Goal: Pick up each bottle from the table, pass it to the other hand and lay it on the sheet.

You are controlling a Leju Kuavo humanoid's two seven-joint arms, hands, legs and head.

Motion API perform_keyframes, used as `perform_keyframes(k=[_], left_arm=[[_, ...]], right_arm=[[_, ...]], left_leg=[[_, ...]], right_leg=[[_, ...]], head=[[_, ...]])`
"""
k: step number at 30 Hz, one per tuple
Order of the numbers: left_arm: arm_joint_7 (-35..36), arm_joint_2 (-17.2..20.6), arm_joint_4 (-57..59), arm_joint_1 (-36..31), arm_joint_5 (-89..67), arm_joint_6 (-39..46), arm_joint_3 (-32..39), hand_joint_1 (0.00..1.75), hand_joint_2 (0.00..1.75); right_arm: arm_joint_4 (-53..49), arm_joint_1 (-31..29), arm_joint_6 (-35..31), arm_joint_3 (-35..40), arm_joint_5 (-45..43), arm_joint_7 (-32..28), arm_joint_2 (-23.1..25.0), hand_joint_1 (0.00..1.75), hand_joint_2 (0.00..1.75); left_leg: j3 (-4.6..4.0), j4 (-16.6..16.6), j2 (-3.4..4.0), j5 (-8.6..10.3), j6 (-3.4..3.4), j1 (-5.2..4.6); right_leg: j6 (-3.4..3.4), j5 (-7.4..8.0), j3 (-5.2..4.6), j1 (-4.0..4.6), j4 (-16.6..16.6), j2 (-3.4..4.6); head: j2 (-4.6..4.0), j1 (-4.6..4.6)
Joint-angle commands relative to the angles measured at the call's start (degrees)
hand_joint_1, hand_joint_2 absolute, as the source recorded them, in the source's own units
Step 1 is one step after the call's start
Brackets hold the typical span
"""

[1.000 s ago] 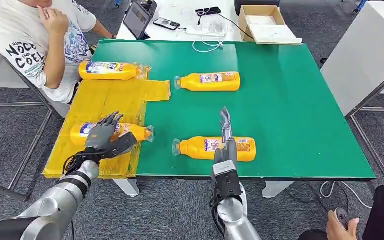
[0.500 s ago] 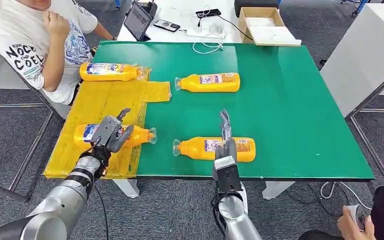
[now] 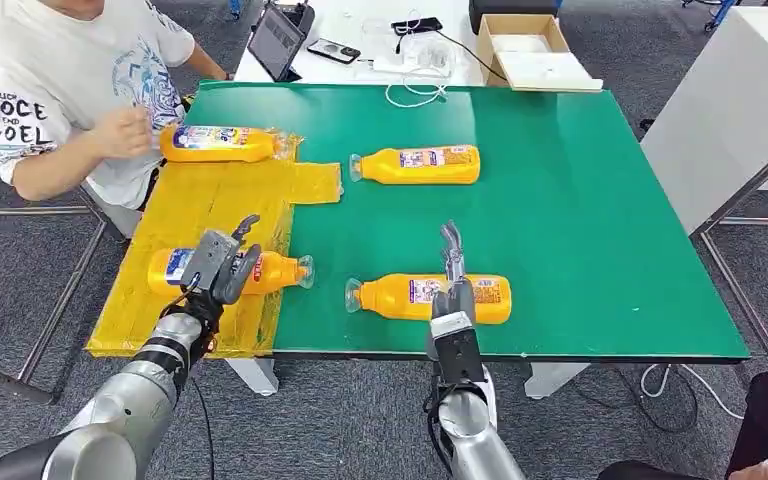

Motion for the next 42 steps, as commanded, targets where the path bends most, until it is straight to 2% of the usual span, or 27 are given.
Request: perform_keyframes(k=[1,2,3,4,8,9,10,14,17,20,21,22,23,24,25,27,34,42], left_arm=[[-3.98,-5.76,-14.74,4.55,15.73,14.31,-1.94,0.00,0.00],[-3.98,-5.80,-19.13,6.20,19.22,18.31,-5.07,0.00,0.00],[-3.98,-5.02,-22.18,7.53,21.57,23.39,-8.86,0.00,0.00],[-3.98,-4.46,-23.44,8.11,22.81,25.94,-10.99,0.00,1.75],[-3.98,-0.84,-36.48,14.07,24.03,42.98,-23.20,0.00,1.75],[-3.98,-0.75,-38.72,15.20,24.80,44.44,-24.16,0.00,1.75],[-3.98,-1.43,-42.51,16.75,23.22,45.13,-22.80,0.00,1.75],[-3.98,-2.33,-47.26,21.68,24.82,44.67,-23.79,0.00,1.75],[-3.98,-2.60,-46.38,22.52,28.14,41.56,-24.09,0.00,1.75],[-3.98,-3.29,-45.19,22.87,28.92,39.41,-24.05,0.00,1.75],[-3.98,-3.41,-44.65,22.96,28.19,39.52,-24.29,0.00,1.75],[-3.98,-3.79,-43.80,22.90,28.82,38.48,-23.98,0.00,1.75],[-3.98,-3.85,-43.39,22.86,28.02,38.92,-24.25,0.00,1.75],[-3.98,-3.98,-42.39,22.58,27.90,38.44,-24.50,0.00,1.75],[-3.98,-4.05,-42.00,22.49,27.78,38.39,-24.69,0.00,1.75],[-3.98,-4.15,-41.17,22.36,27.87,38.16,-24.82,0.00,1.75],[-3.98,-4.17,-42.24,22.64,28.41,37.91,-25.38,0.00,1.75],[-3.98,-4.73,-38.25,20.75,29.33,36.37,-25.34,0.00,1.75]], right_arm=[[2.90,-0.35,-0.18,-1.08,2.41,1.38,0.17,0.00,0.00],[3.53,-0.61,0.20,-0.26,3.59,2.12,-0.28,0.00,0.00],[4.39,-1.13,0.26,0.65,5.39,2.88,-0.94,0.00,1.75],[5.15,-1.58,0.09,1.16,6.71,3.57,-1.40,0.00,1.75],[9.50,-6.12,0.43,1.10,12.81,8.19,-5.69,0.00,1.75],[10.41,-7.30,-0.20,1.08,15.33,9.83,-7.00,0.00,1.75],[13.08,-9.33,-0.55,2.75,20.93,15.77,-9.45,0.00,1.75],[18.49,-14.74,5.19,0.73,24.36,20.10,-14.67,0.00,1.75],[19.89,-15.62,9.09,-0.21,26.62,22.77,-16.31,0.00,1.75],[20.72,-15.82,11.18,-0.29,27.99,23.99,-16.97,0.00,1.75],[21.40,-16.04,12.82,0.31,28.68,25.01,-17.19,0.00,1.75],[21.65,-16.02,13.45,0.45,28.77,25.26,-17.29,0.00,1.75],[22.42,-16.25,14.29,0.99,29.05,25.49,-17.40,0.00,1.75],[23.51,-16.68,15.19,1.77,29.45,25.84,-17.74,0.00,1.75],[24.40,-17.08,15.77,2.33,29.77,26.01,-17.90,0.00,1.75],[25.70,-17.63,17.26,3.52,30.27,26.14,-18.47,0.00,1.75],[26.93,-18.67,19.46,4.82,29.48,26.35,-18.83,0.00,1.75],[33.75,-23.40,27.50,7.80,27.70,27.53,-21.21,0.00,1.75]], left_leg=[[0.11,-0.01,-0.04,-0.08,0.10,-0.01],[-0.02,-0.01,-0.02,-0.03,0.07,-0.01],[-0.01,-0.01,0.10,-0.09,0.09,0.00],[-0.18,0.00,0.14,-0.04,0.06,0.01],[-0.03,-0.02,0.29,-0.17,0.09,-0.01],[-0.16,-0.03,0.26,-0.12,0.06,0.01],[-0.10,-0.03,0.27,-0.16,0.10,-0.03],[-0.17,0.01,0.30,-0.19,0.18,-0.07],[-0.15,-0.01,0.32,-0.20,0.20,-0.12],[-0.30,0.01,-0.02,-0.12,0.16,-0.21],[-0.40,0.01,0.02,-0.06,0.15,-0.12],[-0.10,0.02,0.03,-0.19,0.21,-0.14],[-0.39,-0.01,0.12,-0.11,0.15,-0.19],[-0.23,0.01,0.20,-0.20,0.16,-0.17],[-0.42,0.01,0.09,-0.10,0.14,-0.17],[-0.23,0.01,0.10,-0.18,0.16,-0.16],[-0.43,0.02,0.16,-0.07,0.15,-0.12],[-0.23,-0.01,0.13,-0.06,0.16,-0.11]], right_leg=[[-0.12,-0.10,0.14,0.03,-0.03,-0.15],[-0.06,-0.05,0.00,0.02,-0.03,-0.13],[-0.09,-0.06,0.01,0.04,-0.06,-0.05],[-0.04,0.00,-0.14,0.04,-0.05,0.00],[-0.10,-0.08,-0.05,0.04,-0.07,0.11],[-0.07,-0.02,-0.17,0.05,-0.07,0.10],[-0.07,-0.05,-0.09,0.02,-0.08,0.08],[-0.02,-0.06,-0.09,-0.01,-0.11,0.16],[-0.03,-0.05,-0.04,-0.06,-0.12,0.19],[0.01,-0.07,-0.21,-0.20,-0.08,-0.18],[0.02,-0.05,-0.30,-0.12,-0.09,-0.10],[-0.08,-0.17,0.02,-0.11,-0.11,-0.15],[0.02,-0.04,-0.30,-0.18,-0.07,0.02],[-0.04,-0.10,-0.16,-0.14,-0.07,0.06],[0.02,-0.04,-0.34,-0.16,-0.06,-0.04],[-0.03,-0.12,-0.13,-0.13,-0.08,-0.07],[0.03,-0.01,-0.36,-0.12,-0.06,0.01],[-0.02,-0.01,-0.19,-0.11,-0.09,-0.06]], head=[[0.00,0.02],[0.00,0.02],[0.00,0.02],[0.00,0.02],[0.00,0.00],[0.00,0.00],[0.00,0.00],[0.00,0.00],[0.00,0.02],[0.00,-0.02],[0.00,0.07],[0.00,-0.02],[0.00,-0.02],[0.00,-0.04],[0.00,-0.02],[0.00,-0.02],[0.00,-0.02],[0.00,-0.02]])
